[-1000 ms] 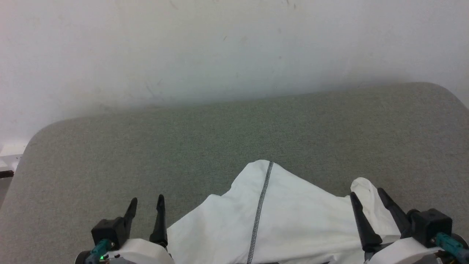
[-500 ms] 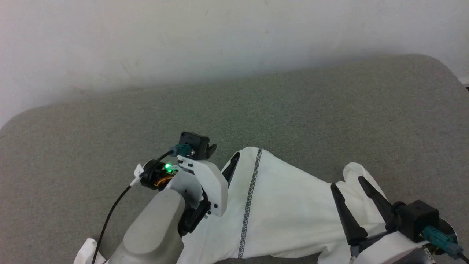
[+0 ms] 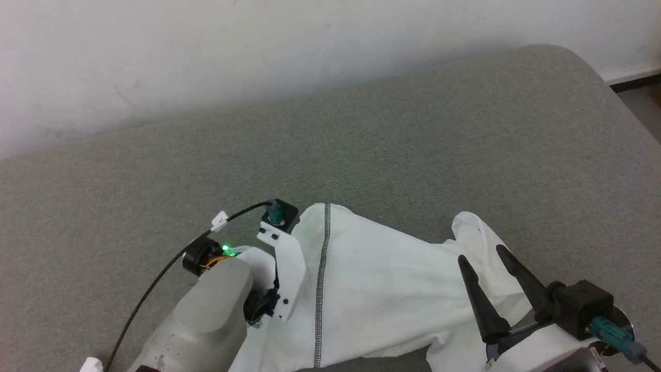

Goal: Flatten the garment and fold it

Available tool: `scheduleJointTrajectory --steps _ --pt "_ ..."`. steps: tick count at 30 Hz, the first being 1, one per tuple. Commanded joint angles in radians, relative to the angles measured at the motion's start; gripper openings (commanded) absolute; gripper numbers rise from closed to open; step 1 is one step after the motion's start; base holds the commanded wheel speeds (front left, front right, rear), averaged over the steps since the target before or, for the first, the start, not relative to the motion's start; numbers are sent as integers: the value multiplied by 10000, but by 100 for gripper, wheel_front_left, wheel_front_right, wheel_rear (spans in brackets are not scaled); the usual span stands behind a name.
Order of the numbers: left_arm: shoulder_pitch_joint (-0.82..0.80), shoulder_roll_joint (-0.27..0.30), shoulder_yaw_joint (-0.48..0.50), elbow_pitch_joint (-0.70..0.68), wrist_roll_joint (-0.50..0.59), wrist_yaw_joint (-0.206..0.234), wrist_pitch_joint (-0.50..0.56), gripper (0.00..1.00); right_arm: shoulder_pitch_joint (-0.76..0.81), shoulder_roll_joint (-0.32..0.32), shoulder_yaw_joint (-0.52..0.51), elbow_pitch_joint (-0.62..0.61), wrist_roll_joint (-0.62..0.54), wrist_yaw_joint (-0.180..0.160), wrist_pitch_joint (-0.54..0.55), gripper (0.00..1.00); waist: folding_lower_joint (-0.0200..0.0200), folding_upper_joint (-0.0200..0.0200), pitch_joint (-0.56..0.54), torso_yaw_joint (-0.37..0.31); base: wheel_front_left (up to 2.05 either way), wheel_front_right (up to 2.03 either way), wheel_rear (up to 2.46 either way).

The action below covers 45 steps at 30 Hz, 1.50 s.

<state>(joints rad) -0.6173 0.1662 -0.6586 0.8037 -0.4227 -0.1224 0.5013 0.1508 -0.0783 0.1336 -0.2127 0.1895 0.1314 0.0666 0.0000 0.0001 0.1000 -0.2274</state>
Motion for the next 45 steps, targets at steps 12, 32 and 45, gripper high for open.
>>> scheduleJointTrajectory --steps 12,32,45 --pt "1607 1963 672 -3266 -593 1020 -2124 0 294 192 -357 -190 93 -7 8 100 0 -1 -475 812 0 0 0" --pt "8967 4103 3107 -9805 -2837 4846 -859 100 693 268 -664 -536 202 -7 229 100 0 -1 -794 1580 0 0 0" --pt "4659 4045 2663 -8507 -2165 3079 -1220 100 231 277 -476 -669 177 -7 325 100 0 -1 -287 1217 0 0 0"
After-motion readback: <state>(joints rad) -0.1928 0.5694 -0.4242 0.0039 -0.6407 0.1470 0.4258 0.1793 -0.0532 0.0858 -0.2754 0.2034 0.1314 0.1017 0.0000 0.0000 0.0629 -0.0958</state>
